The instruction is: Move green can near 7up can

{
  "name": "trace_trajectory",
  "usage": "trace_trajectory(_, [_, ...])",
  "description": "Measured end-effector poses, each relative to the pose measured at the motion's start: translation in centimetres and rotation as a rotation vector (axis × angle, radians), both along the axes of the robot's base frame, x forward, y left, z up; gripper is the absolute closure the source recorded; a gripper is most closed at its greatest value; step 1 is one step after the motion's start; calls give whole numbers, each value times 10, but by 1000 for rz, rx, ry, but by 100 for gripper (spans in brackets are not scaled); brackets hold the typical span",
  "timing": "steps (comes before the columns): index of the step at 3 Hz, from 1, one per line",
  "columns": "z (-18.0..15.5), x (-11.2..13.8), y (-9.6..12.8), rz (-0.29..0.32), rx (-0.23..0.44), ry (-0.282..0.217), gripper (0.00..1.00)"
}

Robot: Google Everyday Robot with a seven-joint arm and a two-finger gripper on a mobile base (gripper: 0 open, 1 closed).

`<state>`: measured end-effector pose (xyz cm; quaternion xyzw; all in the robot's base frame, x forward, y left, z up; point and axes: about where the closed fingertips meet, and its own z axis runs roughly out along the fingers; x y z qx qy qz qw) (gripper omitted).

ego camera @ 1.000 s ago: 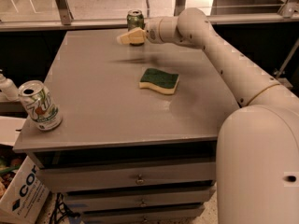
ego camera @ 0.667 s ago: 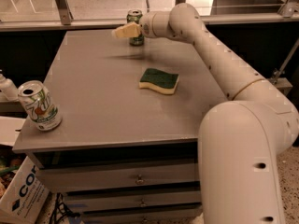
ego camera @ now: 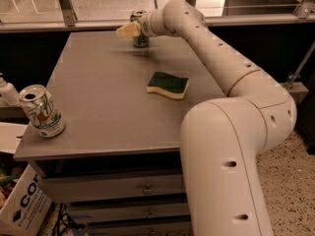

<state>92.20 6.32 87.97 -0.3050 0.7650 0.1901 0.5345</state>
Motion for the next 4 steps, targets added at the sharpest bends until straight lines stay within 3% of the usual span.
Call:
trace_trajectory(2, [-16,1,-24,-58,-6,55,64])
trace_trajectory(3, [-4,-18,-43,-27,57,62,89])
trace_trajectory(4, [11,-53,-58,70,134,72,100])
